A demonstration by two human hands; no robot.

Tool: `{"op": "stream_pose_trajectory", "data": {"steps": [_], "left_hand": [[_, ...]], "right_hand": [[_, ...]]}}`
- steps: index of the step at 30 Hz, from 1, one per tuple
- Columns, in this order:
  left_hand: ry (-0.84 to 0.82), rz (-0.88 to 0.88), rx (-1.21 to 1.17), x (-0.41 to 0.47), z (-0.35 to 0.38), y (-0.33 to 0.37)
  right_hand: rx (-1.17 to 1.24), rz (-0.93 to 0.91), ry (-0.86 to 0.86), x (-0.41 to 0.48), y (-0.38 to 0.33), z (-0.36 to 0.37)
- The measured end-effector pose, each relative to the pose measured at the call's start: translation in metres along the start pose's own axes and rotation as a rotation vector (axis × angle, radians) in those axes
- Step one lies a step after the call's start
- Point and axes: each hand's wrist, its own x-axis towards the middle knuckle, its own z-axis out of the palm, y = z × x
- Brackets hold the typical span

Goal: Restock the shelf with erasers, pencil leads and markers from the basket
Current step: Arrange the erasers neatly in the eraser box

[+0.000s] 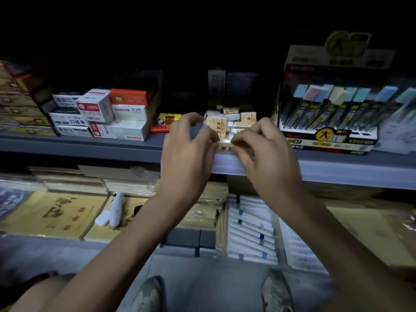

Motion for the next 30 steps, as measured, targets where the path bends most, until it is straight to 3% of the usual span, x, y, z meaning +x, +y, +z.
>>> {"op": "stream_pose_trajectory", "data": {"steps": [13, 17, 19, 22, 25, 30], "left_hand": [[0.015, -0.268, -0.508, -0.030, -0.033, 0.031], [0.054, -0.466, -0.734, -0.052, -0.040, 0.041], [-0.009, -0.579, -0.849, -0.058, -0.042, 0.043], [-0.234, -0.725, -1.088, -0.063, -0.048, 0.046], [-0.382, -0.784, -1.316, -0.063, -0.053, 0.046], [-0.417, -0.758, -1.312, -0.069, -0.054, 0.042]], "right_hand": [[0.118, -0.009, -0.026, -0.025, -0.019, -0.033], [0.098, -0.024, -0.005, -0.049, -0.028, -0.045], [0.069, -0.062, 0.013, -0.057, -0.032, -0.049], [0.023, -0.102, 0.015, -0.069, -0.036, -0.052], [0.004, -0.107, -0.003, -0.077, -0.038, -0.054], [0.160, 0.006, -0.025, -0.074, -0.044, -0.066]]}}
